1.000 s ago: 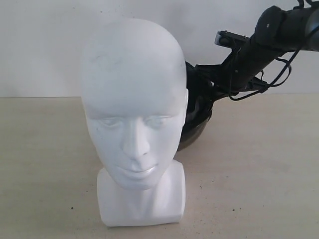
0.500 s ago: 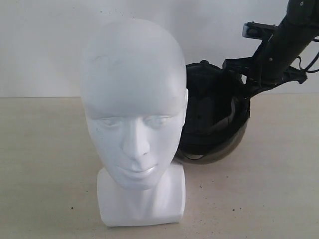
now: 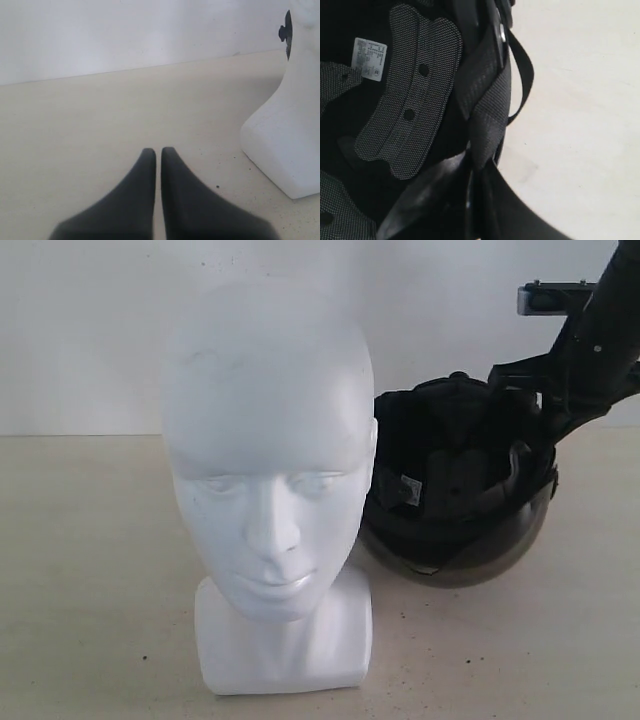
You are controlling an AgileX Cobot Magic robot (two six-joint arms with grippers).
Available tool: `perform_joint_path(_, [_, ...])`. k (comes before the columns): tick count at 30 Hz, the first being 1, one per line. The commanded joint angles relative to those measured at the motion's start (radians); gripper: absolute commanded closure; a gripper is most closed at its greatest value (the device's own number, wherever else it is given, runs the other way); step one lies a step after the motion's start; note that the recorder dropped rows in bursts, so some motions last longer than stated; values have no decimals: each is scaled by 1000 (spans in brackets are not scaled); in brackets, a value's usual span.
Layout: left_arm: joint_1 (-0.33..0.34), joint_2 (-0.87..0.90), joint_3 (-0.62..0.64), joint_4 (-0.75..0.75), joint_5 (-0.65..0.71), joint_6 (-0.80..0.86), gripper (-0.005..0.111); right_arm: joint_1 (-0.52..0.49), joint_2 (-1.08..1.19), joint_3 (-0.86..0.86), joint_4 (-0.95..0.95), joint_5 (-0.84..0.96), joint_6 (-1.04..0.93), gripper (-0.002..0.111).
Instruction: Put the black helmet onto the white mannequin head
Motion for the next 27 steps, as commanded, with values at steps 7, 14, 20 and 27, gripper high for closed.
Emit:
perform_joint_path(7, [3,-3,4,-7,0,-3,102,-8,-178,278,-77,-42,-45,108])
perform_joint_path(14, [3,-3,4,-7,0,-3,102,-8,-351,464,-86,-95,-20,108])
perform_joint_path(20, [3,-3,4,-7,0,-3,102,-8,-486,598,-34,-89,-23,108])
perform_joint_path(27, [3,-3,4,-7,0,-3,102,-8,-626,725,-6,-34,-23,108])
